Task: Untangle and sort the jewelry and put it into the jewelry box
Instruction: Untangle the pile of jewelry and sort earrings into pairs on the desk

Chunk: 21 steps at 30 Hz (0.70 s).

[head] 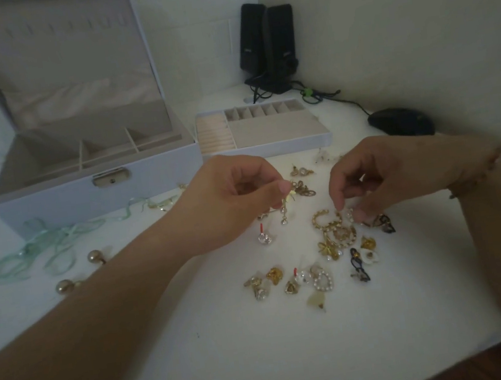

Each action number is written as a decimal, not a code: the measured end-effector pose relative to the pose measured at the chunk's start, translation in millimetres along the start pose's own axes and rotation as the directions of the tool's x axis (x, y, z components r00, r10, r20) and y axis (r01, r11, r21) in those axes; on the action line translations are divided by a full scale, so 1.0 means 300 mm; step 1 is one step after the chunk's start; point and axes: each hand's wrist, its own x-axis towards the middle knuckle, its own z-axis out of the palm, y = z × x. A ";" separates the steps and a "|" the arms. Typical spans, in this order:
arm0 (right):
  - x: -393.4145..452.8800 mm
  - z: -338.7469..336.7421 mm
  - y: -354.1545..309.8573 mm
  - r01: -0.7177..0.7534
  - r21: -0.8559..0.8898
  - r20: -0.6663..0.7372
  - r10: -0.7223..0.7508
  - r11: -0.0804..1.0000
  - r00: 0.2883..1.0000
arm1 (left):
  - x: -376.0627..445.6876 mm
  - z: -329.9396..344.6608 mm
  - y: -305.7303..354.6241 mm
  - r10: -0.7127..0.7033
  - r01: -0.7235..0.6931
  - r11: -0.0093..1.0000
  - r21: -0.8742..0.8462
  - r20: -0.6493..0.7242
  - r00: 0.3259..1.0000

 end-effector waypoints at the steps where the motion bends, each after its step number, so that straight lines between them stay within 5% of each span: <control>1: 0.001 0.001 -0.002 0.018 0.010 -0.007 -0.018 1.000 1.000 | 0.000 0.001 0.000 -0.002 0.002 1.000 0.000 -0.001 1.000; 21: 0.004 0.009 -0.012 0.063 0.003 -0.011 -0.063 0.998 0.998 | -0.001 0.001 -0.002 -0.007 0.008 0.998 0.065 -0.009 1.000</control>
